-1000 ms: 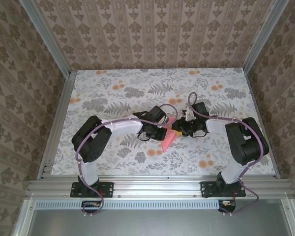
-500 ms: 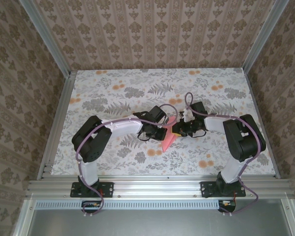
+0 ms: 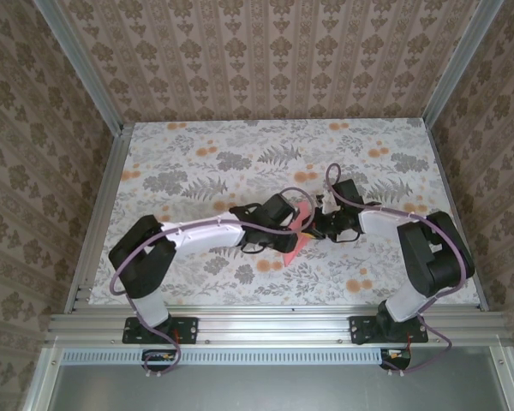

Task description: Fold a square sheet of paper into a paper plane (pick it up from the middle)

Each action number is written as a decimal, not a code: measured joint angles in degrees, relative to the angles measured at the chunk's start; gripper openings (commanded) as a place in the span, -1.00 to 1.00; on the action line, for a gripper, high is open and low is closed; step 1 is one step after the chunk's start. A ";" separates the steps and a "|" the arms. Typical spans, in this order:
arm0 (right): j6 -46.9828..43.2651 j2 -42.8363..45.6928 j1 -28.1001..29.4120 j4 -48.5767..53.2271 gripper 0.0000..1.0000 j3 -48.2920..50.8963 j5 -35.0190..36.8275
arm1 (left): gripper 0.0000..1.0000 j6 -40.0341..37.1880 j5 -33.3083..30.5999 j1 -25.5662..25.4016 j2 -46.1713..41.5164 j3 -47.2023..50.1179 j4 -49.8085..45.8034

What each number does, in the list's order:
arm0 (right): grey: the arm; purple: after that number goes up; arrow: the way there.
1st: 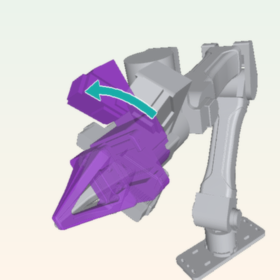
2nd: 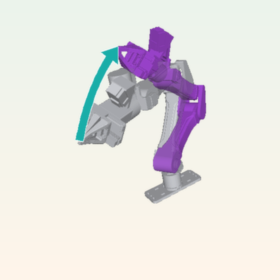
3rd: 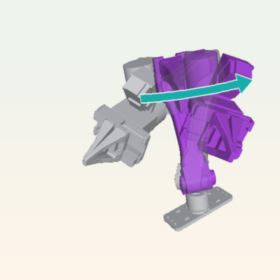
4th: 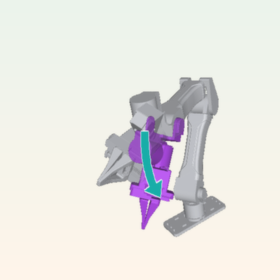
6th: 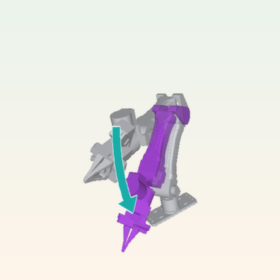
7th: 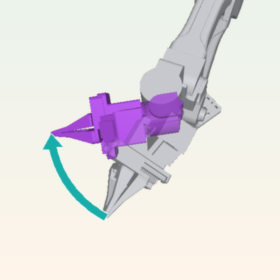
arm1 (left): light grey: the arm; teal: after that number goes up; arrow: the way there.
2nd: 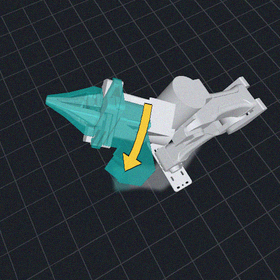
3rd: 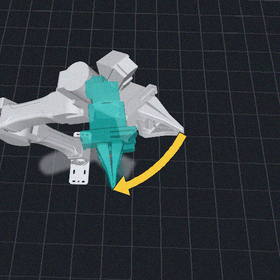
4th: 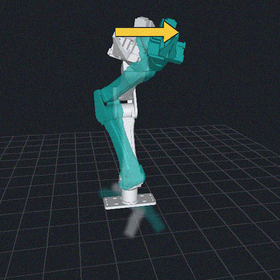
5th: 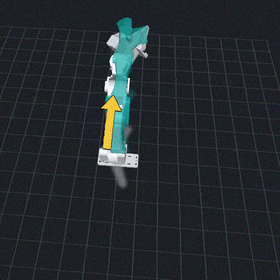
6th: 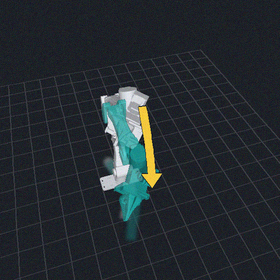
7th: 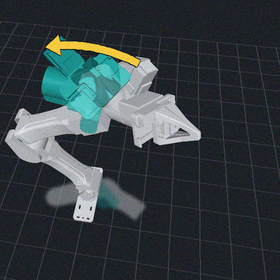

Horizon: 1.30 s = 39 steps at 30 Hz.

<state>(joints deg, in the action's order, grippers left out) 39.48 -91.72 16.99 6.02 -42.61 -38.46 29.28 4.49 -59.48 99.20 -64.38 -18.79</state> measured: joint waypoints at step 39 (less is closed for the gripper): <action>10.67 2.95 2.03 0.33 -0.96 1.40 6.78 | -0.16 1.95 -23.54 -13.64 1.81 4.24 1.62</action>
<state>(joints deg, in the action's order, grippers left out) 50.15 -88.77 19.03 6.35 -41.21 -31.68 31.22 -19.05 -73.12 101.01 -60.14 -17.17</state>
